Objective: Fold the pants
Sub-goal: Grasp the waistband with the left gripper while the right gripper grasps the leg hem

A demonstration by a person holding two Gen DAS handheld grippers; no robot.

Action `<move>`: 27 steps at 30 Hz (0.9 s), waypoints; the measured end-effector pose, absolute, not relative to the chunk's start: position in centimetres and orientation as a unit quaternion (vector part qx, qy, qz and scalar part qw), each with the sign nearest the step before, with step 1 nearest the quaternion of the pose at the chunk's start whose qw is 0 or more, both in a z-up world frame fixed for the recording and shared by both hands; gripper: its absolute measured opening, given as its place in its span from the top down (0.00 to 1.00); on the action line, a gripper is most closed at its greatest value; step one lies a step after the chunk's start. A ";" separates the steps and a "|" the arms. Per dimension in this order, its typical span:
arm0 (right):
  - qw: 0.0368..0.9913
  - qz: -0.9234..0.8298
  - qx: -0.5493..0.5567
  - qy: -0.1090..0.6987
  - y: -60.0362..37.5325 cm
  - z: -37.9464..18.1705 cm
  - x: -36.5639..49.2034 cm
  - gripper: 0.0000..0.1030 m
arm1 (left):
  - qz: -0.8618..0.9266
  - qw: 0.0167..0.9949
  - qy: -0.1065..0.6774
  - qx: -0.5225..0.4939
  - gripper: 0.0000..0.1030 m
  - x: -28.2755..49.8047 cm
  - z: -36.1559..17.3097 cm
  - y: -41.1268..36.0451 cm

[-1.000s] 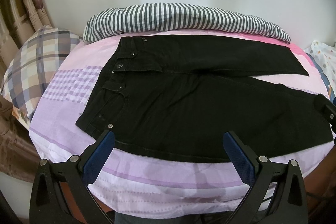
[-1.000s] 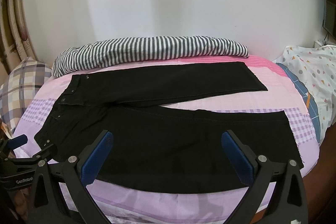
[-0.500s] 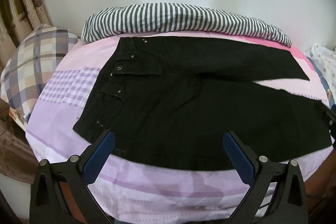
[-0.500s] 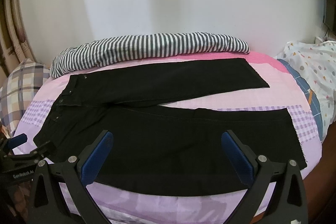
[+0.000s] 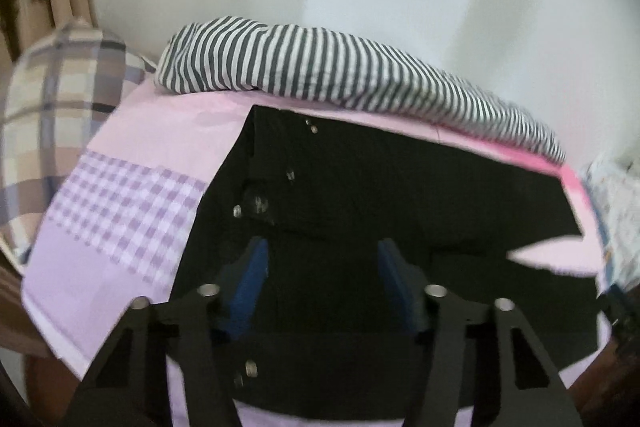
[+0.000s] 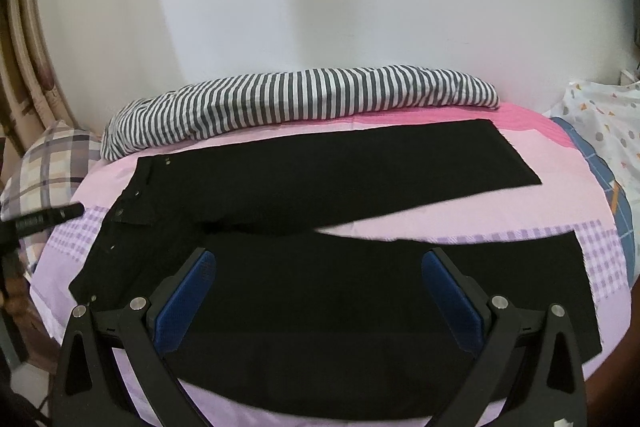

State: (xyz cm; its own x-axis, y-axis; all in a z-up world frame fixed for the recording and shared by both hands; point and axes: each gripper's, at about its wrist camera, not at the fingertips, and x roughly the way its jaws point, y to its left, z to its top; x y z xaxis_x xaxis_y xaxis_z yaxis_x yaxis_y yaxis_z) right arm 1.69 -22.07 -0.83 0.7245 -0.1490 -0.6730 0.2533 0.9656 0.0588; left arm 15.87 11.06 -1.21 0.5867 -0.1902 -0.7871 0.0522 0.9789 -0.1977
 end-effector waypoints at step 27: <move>0.897 -0.073 0.061 0.431 -21.7 -5.6 20.1 0.00 | -0.165 0.750 0.567 -0.297 0.73 41.1 -13.9 20.9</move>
